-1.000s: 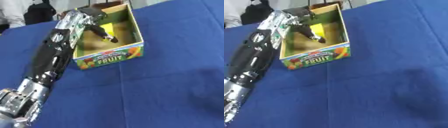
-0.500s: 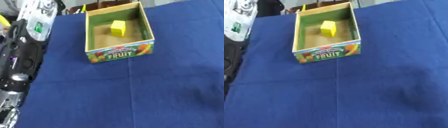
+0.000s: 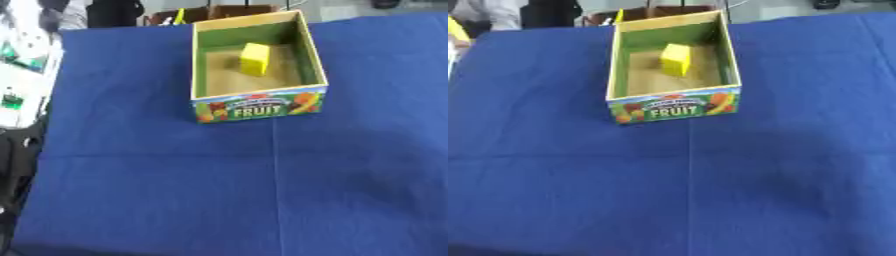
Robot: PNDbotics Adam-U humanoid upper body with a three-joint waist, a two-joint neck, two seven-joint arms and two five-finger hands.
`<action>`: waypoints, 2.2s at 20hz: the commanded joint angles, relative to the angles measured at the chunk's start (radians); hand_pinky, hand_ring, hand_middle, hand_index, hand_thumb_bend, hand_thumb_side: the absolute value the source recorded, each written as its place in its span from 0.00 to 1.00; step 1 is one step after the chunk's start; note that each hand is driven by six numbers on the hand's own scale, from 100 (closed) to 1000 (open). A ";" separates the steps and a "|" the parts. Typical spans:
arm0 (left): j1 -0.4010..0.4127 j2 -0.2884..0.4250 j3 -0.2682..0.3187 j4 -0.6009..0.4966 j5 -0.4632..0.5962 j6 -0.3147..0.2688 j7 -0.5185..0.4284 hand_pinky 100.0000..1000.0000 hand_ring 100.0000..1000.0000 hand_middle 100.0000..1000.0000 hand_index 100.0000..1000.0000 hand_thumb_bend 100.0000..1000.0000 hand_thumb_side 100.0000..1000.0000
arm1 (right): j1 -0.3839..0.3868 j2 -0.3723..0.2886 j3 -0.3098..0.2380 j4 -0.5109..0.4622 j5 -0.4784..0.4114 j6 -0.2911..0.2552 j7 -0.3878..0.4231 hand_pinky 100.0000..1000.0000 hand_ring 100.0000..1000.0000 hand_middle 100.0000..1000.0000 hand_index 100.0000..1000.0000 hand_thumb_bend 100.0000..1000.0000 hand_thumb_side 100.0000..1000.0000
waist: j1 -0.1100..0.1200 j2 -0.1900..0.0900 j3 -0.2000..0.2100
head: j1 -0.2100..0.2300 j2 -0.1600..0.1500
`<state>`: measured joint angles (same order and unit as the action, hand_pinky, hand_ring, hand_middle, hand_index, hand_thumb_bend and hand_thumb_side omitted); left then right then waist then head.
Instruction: Pick up objects on the table and place them in the box.
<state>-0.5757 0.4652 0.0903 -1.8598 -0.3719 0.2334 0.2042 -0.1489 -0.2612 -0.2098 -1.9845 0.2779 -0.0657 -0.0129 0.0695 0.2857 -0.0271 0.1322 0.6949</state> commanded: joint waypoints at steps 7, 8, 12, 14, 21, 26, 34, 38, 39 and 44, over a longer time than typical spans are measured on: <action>0.215 -0.148 0.092 -0.137 0.062 0.032 0.104 0.33 0.50 0.54 0.72 0.27 0.82 | 0.001 -0.005 -0.020 -0.015 -0.007 -0.013 -0.028 0.76 0.85 0.65 0.73 0.00 0.84 | -0.029 -0.017 0.025 | -0.081 -0.018; 0.235 -0.167 0.097 -0.134 0.068 0.036 0.101 0.33 0.50 0.53 0.72 0.26 0.82 | 0.000 -0.005 -0.020 -0.015 -0.008 -0.015 -0.029 0.76 0.85 0.65 0.73 0.00 0.84 | -0.031 -0.015 0.025 | -0.083 -0.023; 0.271 -0.232 0.113 -0.121 0.122 0.045 0.095 0.32 0.48 0.52 0.71 0.22 0.78 | -0.001 -0.003 -0.020 -0.015 -0.006 -0.019 -0.030 0.76 0.85 0.65 0.73 0.00 0.84 | -0.038 -0.009 0.024 | -0.069 -0.043; 0.274 -0.248 0.118 -0.121 0.144 0.046 0.099 0.32 0.48 0.52 0.70 0.21 0.78 | -0.002 -0.002 -0.021 -0.015 -0.005 -0.020 -0.032 0.76 0.85 0.65 0.73 0.00 0.84 | -0.040 -0.008 0.025 | -0.063 -0.049; 0.279 -0.287 0.116 -0.131 0.181 0.038 0.091 0.31 0.47 0.50 0.68 0.18 0.76 | -0.001 0.000 -0.025 -0.015 -0.003 -0.021 -0.035 0.76 0.85 0.64 0.73 0.00 0.84 | -0.044 -0.007 0.029 | -0.067 -0.049; 0.288 -0.318 0.118 -0.135 0.195 0.038 0.096 0.31 0.46 0.50 0.68 0.17 0.75 | 0.001 0.002 -0.028 -0.015 -0.003 -0.020 -0.040 0.76 0.85 0.64 0.73 0.00 0.84 | -0.048 -0.008 0.034 | -0.071 -0.053; 0.299 -0.343 0.113 -0.134 0.205 0.038 0.094 0.31 0.46 0.50 0.68 0.16 0.74 | 0.003 0.004 -0.032 -0.015 -0.001 -0.018 -0.043 0.76 0.85 0.64 0.73 0.00 0.84 | -0.051 -0.009 0.042 | -0.111 -0.054; 0.308 -0.354 0.109 -0.125 0.210 0.041 0.087 0.31 0.46 0.50 0.68 0.15 0.74 | 0.003 0.006 -0.029 -0.015 0.000 -0.017 -0.039 0.76 0.85 0.64 0.73 0.00 0.84 | -0.053 -0.006 0.044 | -0.143 -0.064; 0.309 -0.357 0.109 -0.124 0.210 0.041 0.088 0.31 0.46 0.50 0.68 0.15 0.74 | 0.003 0.006 -0.029 -0.015 0.001 -0.017 -0.039 0.76 0.85 0.64 0.73 0.00 0.84 | -0.053 -0.006 0.044 | -0.146 -0.065; 0.315 -0.361 0.113 -0.123 0.208 0.043 0.092 0.31 0.46 0.50 0.68 0.15 0.74 | 0.004 0.007 -0.030 -0.015 0.004 -0.016 -0.038 0.76 0.85 0.64 0.73 0.00 0.84 | -0.051 -0.005 0.045 | -0.143 -0.065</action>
<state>-0.2552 0.0963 0.2013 -1.9719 -0.1681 0.2773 0.2954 -0.1407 -0.2460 -0.2339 -1.9845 0.2760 -0.0811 -0.0509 0.0195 0.2953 0.0169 -0.0108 0.6403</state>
